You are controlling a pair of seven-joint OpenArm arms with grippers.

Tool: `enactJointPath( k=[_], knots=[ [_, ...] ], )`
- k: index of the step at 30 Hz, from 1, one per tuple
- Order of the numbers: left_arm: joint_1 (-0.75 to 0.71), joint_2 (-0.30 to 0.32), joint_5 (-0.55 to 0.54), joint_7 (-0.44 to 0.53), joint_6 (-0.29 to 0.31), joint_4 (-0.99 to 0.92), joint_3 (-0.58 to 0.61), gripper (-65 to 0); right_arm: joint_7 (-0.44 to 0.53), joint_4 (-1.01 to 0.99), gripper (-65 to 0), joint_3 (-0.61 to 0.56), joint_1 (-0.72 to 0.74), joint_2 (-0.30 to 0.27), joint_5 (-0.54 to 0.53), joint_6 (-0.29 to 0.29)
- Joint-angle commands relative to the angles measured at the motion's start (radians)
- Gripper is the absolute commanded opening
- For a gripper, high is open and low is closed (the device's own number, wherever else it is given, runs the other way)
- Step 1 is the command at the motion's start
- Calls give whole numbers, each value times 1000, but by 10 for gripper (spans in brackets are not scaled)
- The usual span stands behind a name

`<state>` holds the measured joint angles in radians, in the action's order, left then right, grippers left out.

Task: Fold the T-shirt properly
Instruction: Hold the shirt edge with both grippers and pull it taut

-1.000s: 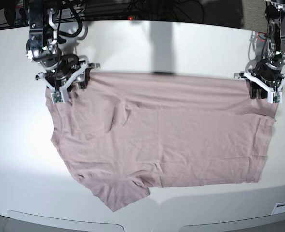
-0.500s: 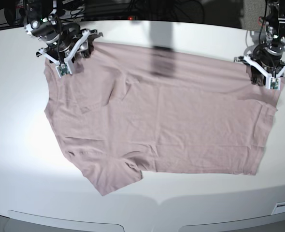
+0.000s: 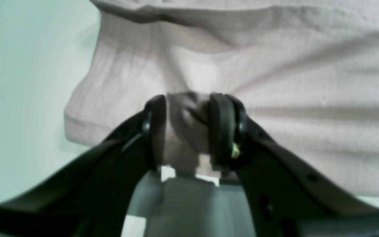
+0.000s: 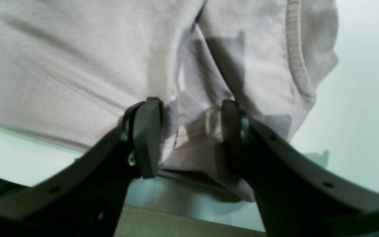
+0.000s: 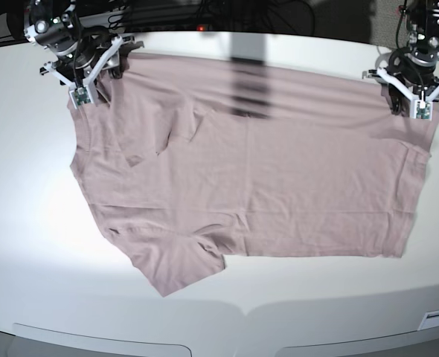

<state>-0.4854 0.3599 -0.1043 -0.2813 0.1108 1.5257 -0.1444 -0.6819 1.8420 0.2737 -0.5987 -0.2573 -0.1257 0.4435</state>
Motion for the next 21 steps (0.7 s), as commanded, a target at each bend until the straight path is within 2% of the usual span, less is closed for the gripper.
enactJointPath(
  k=[1, 10, 14, 21],
  knots=[
    [-46, 5, 30, -152, -6, -2, -1, -433, -8, 17, -357, 8, -3, -8, 24, -7],
    [-156, 0, 47, -145, -7, 126, -1, -433, -43, 51, -357, 8, -3, -8, 17, -6],
    [-163, 0, 64, -137, -41, 126, -1, -433, -47, 84, -357, 8, -21, -9, 17, -5],
    [-163, 1, 72, -152, -43, 127, -1, -433, -53, 112, -357, 8, -66, -8, 18, -6]
  ],
)
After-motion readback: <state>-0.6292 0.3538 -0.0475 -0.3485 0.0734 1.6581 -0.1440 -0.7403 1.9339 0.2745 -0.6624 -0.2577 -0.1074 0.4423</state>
